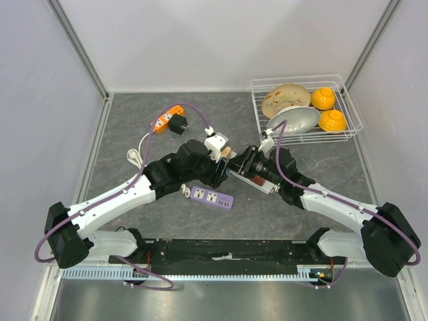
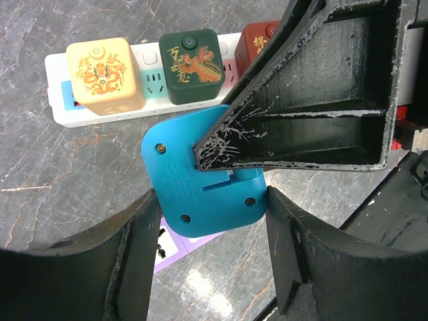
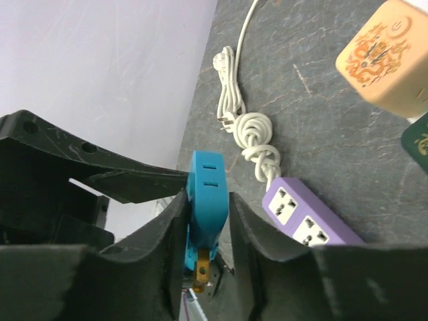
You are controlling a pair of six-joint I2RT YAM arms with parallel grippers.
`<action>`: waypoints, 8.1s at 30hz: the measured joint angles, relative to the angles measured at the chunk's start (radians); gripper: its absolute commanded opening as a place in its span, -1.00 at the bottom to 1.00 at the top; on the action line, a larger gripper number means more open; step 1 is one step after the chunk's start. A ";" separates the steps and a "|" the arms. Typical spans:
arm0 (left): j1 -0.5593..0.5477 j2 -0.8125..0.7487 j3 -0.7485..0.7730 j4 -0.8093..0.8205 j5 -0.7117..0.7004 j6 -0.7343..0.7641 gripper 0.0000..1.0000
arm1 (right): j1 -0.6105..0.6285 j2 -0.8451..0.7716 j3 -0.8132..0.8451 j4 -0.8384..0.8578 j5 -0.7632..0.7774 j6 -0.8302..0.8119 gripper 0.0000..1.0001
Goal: Insert the plug
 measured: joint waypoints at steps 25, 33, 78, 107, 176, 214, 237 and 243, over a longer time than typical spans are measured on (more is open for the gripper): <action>0.316 -0.293 -0.235 0.251 0.277 -0.236 0.72 | -0.089 -0.113 -0.114 0.101 -0.070 -0.048 -1.00; 0.395 -0.248 -0.307 0.459 0.536 -0.418 0.69 | -0.102 -0.100 -0.156 0.307 -0.193 -0.010 -1.00; 0.462 -0.174 -0.357 0.609 0.769 -0.570 -0.96 | -0.105 -0.172 -0.073 0.160 -0.283 -0.280 0.96; 0.489 -0.395 -0.134 -0.242 -0.084 -0.431 -0.97 | 0.299 0.330 0.167 -0.488 0.127 -1.152 0.83; 0.447 -0.119 0.003 -0.403 -0.023 -0.535 -0.97 | 0.478 0.517 0.420 -0.502 0.150 -0.642 0.82; 0.207 0.105 0.068 -0.589 -0.286 -0.784 -0.97 | 0.086 -0.064 -0.112 -0.324 0.610 -0.641 0.88; 0.190 0.208 0.068 -0.553 -0.296 -0.797 -0.97 | 0.085 -0.109 -0.134 -0.267 0.585 -0.660 0.88; 0.190 0.213 0.068 -0.543 -0.307 -0.797 -0.97 | 0.085 -0.109 -0.135 -0.261 0.581 -0.660 0.89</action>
